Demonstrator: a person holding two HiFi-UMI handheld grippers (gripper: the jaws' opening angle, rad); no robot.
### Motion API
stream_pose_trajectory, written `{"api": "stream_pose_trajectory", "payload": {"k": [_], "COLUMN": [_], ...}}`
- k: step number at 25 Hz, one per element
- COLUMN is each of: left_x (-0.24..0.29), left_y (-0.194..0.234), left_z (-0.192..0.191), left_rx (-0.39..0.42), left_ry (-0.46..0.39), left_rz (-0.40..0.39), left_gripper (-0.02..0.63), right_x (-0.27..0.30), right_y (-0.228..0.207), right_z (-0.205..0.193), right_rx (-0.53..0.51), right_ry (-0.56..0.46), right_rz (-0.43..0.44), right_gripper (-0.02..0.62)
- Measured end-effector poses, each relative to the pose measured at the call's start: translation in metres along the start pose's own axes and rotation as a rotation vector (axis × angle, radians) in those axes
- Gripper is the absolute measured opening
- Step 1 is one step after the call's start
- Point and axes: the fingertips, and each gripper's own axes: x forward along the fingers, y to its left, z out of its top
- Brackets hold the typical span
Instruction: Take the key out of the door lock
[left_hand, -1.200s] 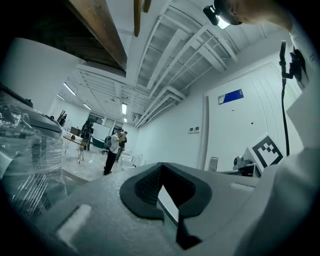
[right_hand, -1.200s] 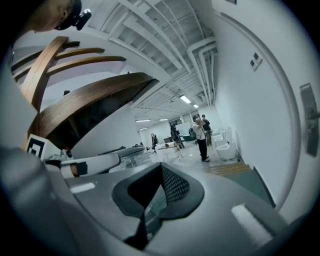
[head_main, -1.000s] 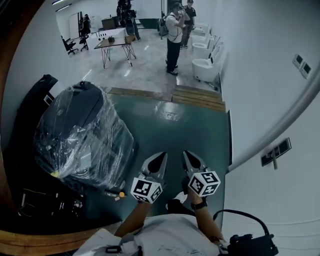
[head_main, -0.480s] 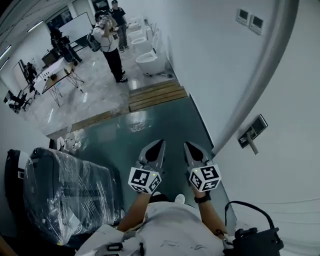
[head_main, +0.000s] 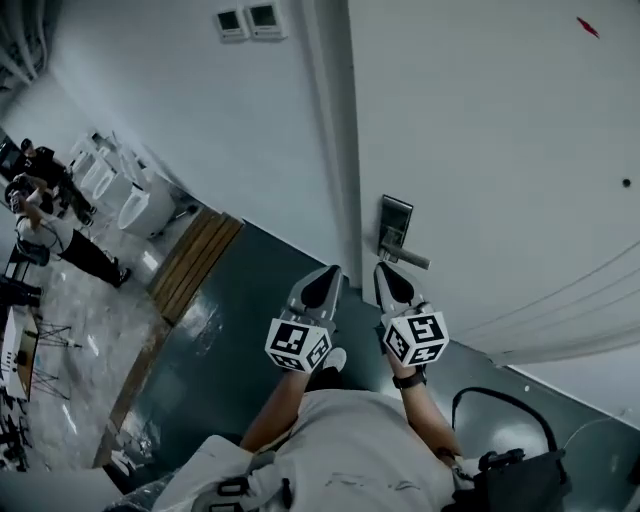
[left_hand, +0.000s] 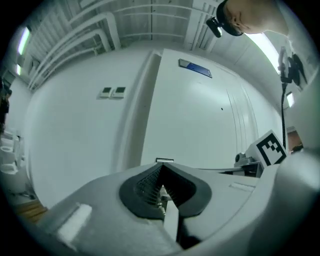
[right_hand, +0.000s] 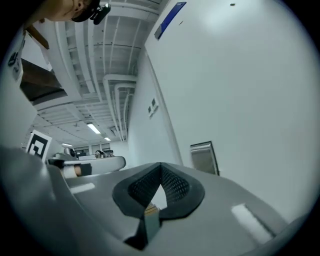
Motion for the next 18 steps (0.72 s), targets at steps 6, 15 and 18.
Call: {"api": "stream_pose_trajectory", "payload": {"k": [6, 15, 18], "left_x": [0.086, 0.133, 0.148], "left_y": [0.015, 0.041, 0.057], "left_z": [0.01, -0.004, -0.005], "left_rx": [0.006, 0.024, 0.027], "left_ry": [0.009, 0.063, 0.051], "left_rz": [-0.174, -0.316, -0.33], "left_gripper": [0.003, 0.003, 0.079], "right_x": [0.006, 0.021, 0.026], "right_y": [-0.052, -0.071, -0.068], "right_z": [0.025, 0.013, -0.001], "right_rx": [-0.056, -0.021, -0.021], "right_ry": [-0.041, -0.029, -0.008], "right_rz": [-0.232, -0.395, -0.398], "right_gripper": [0.005, 0.005, 0.005]}}
